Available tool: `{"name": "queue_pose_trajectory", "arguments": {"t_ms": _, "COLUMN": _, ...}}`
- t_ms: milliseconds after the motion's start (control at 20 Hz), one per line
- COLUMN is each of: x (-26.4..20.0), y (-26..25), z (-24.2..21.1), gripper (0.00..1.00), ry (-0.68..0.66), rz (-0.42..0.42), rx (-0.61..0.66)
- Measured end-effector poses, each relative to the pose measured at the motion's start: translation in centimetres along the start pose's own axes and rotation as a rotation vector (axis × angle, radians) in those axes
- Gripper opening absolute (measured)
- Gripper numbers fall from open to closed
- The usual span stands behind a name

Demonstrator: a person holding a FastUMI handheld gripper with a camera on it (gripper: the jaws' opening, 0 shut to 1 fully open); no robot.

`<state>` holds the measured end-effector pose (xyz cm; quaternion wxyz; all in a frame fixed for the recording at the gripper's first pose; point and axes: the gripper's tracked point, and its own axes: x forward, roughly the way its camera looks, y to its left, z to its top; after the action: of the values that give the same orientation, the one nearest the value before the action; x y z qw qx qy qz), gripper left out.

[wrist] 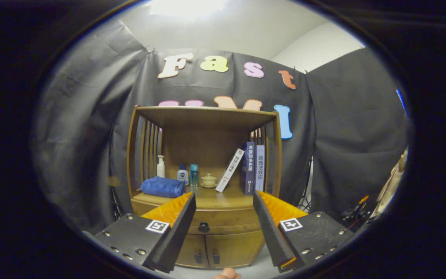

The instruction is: Pull open the drawer, take out the items inside it, and place them on the countertop above the cabinet.

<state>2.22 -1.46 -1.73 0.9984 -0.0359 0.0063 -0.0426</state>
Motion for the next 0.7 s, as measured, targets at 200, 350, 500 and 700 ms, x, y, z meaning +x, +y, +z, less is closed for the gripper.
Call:
{"name": "queue_pose_trajectory", "arguments": {"t_ms": 200, "x": 3.3, "y": 3.2, "z": -3.6, "gripper": 0.89, "ry": 0.062, "rz": 0.073, "rx": 0.045}}
{"name": "queue_pose_trajectory", "arguments": {"t_ms": 350, "x": 6.2, "y": 4.6, "z": -7.5, "gripper": 0.89, "ry": 0.117, "rz": 0.093, "rx": 0.093}}
{"name": "queue_pose_trajectory", "arguments": {"t_ms": 500, "x": 9.0, "y": 5.2, "z": -11.8, "gripper": 0.89, "ry": 0.181, "rz": 0.081, "rx": 0.146}}
{"name": "queue_pose_trajectory", "arguments": {"t_ms": 700, "x": 11.8, "y": 6.1, "z": -17.1, "gripper": 0.89, "ry": 0.283, "rz": 0.080, "rx": 0.177}}
